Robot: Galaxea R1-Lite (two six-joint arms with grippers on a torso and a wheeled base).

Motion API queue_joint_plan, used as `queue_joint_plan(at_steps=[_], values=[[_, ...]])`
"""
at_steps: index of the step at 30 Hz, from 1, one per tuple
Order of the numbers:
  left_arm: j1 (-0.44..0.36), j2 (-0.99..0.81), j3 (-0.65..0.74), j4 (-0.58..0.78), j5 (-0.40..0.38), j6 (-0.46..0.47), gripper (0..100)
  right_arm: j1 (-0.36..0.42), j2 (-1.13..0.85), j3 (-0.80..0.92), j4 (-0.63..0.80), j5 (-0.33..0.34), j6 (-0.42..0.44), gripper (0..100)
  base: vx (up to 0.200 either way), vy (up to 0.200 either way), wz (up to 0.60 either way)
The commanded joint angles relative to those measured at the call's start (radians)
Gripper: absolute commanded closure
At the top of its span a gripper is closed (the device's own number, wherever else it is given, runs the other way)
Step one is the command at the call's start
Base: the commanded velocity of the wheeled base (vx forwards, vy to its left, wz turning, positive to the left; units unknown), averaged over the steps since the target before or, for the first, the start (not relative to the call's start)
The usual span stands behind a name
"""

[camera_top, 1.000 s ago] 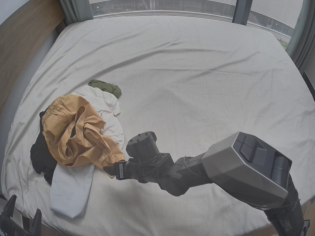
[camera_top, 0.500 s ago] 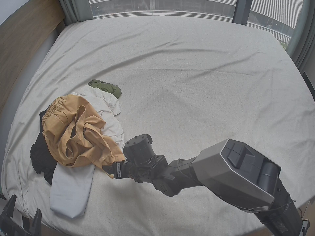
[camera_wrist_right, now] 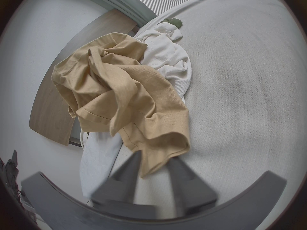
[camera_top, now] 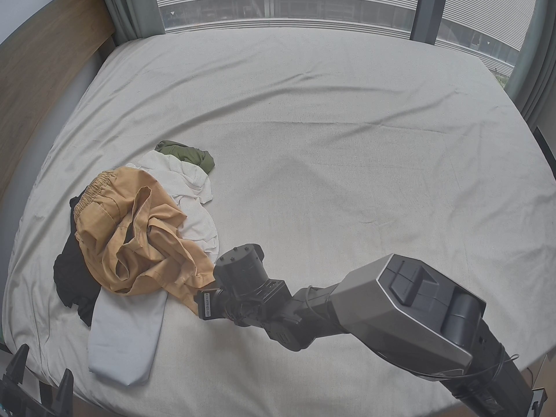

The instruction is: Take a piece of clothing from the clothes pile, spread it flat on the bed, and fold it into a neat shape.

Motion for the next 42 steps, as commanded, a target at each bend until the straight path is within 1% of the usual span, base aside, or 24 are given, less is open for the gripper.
queue_joint_plan(at_steps=[1, 4, 8, 15, 19, 26, 28, 31, 33, 36, 42], values=[[0.0, -0.016, 0.018, 0.0, 0.0, 0.0, 0, 0.0, 0.006, -0.003, -0.003, -0.004, -0.001, 100, 0.0, 0.0, 0.0], [0.0, -0.016, 0.018, 0.0, 0.0, 0.0, 0, 0.0, 0.004, -0.001, -0.003, -0.005, 0.001, 100, 0.0, 0.0, 0.0], [0.0, -0.016, 0.018, 0.0, 0.0, 0.0, 0, 0.002, -0.008, 0.02, -0.003, -0.036, -0.002, 100, 0.0, 0.0, 0.0], [0.0, -0.016, 0.018, 0.0, 0.0, 0.0, 0, 0.003, -0.063, 0.114, -0.005, -0.038, -0.002, 100, 0.0, 0.0, 0.0], [0.0, -0.016, 0.018, 0.0, 0.0, 0.0, 0, 0.008, -0.114, 0.201, -0.006, -0.055, 0.002, 100, 0.0, 0.0, 0.0], [0.0, -0.016, 0.018, 0.0, 0.0, 0.0, 0, 0.005, -0.177, 0.308, -0.039, -0.055, -0.002, 100, 0.0, 0.0, 0.0], [0.0, -0.016, 0.018, 0.0, 0.0, 0.0, 0, 0.002, -0.209, 0.374, -0.049, -0.055, -0.004, 100, 0.0, 0.0, 0.0], [0.0, -0.016, 0.018, 0.0, 0.0, 0.0, 0, -0.003, -0.221, 0.397, -0.049, -0.055, -0.004, 100, 0.0, 0.0, 0.0], [0.0, -0.016, 0.018, 0.0, 0.0, 0.0, 0, -0.011, -0.252, 0.454, -0.054, -0.053, -0.002, 100, 0.0, 0.0, 0.0], [0.0, -0.016, 0.018, 0.0, 0.0, 0.0, 0, -0.017, -0.283, 0.503, -0.089, -0.053, -0.005, 100, 0.0, 0.0, 0.0], [0.0, -0.016, 0.018, 0.0, 0.0, 0.0, 0, -0.021, -0.324, 0.562, -0.1, -0.05, -0.007, 100, 0.0, 0.0, 0.0]])
